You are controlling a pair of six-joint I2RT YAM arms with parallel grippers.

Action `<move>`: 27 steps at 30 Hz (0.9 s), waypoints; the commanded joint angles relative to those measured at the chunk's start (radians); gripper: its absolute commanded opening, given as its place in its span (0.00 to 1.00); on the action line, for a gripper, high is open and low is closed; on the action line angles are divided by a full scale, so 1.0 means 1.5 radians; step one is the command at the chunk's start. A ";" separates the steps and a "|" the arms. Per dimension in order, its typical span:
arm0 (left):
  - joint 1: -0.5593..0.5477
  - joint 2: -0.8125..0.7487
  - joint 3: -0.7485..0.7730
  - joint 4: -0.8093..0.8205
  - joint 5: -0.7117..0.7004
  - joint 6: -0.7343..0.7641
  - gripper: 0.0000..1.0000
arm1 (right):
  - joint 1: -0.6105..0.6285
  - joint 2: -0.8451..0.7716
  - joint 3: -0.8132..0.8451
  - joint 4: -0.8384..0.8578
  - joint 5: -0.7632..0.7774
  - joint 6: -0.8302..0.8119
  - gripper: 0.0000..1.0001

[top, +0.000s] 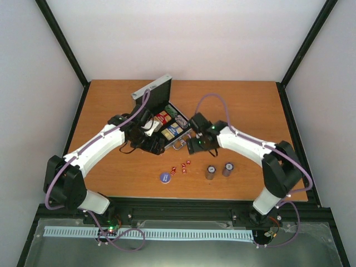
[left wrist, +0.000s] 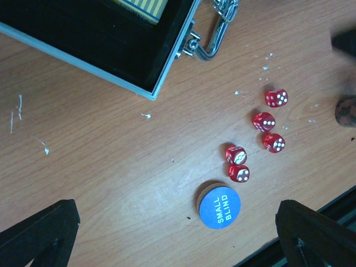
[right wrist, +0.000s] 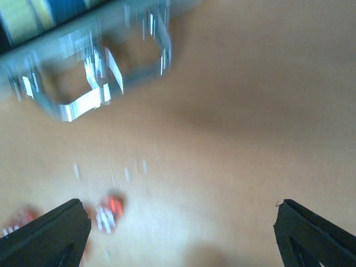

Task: Pack up texas hold em set

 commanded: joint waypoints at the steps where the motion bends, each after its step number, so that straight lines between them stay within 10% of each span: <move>1: 0.005 -0.026 0.005 -0.022 0.006 -0.096 1.00 | 0.051 -0.099 -0.082 -0.154 0.015 0.013 0.91; 22: 0.005 -0.163 -0.108 0.005 0.031 -0.173 1.00 | 0.081 -0.160 -0.236 -0.121 -0.060 0.040 0.73; 27: 0.005 -0.169 -0.104 -0.009 0.014 -0.169 1.00 | 0.081 -0.155 -0.242 -0.116 -0.068 0.042 0.27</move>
